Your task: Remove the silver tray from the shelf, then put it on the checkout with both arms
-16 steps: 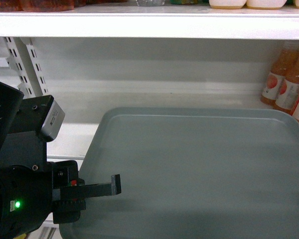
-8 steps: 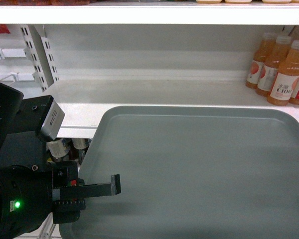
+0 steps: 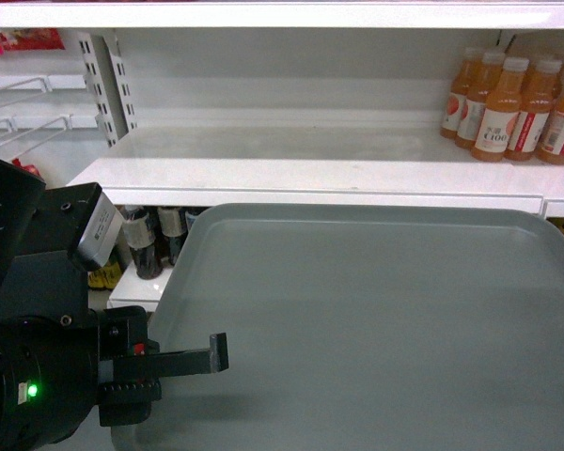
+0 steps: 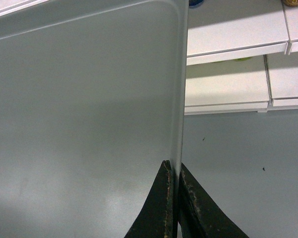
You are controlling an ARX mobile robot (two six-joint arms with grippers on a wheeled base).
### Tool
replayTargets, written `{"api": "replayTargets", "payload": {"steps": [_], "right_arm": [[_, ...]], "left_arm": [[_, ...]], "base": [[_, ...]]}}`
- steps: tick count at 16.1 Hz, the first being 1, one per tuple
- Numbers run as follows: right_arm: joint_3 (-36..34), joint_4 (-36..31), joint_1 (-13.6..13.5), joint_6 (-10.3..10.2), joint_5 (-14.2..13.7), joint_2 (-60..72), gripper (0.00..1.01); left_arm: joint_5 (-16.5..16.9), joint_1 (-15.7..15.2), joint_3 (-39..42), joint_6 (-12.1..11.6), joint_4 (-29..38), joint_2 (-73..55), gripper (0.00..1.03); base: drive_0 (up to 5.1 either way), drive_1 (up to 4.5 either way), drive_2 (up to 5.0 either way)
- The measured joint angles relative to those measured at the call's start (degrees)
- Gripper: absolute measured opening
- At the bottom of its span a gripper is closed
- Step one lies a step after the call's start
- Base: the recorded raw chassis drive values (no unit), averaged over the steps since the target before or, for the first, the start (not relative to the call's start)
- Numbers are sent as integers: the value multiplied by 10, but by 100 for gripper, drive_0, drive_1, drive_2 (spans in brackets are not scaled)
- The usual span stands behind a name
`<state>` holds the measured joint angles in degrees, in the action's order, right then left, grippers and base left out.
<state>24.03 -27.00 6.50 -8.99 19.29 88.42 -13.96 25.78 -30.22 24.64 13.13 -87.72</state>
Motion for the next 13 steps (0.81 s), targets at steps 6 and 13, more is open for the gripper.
{"api": "replayTargets", "payload": {"steps": [6,13], "right_arm": [[0,-1,0,0,0,0,3],[0,-3,0,0,0,0,3]], "left_arm": [[0,0,0,0,0,0,3],[0,0,0,0,1,0,3]], "base": [[18,-412,449],[18,-412,449]]}}
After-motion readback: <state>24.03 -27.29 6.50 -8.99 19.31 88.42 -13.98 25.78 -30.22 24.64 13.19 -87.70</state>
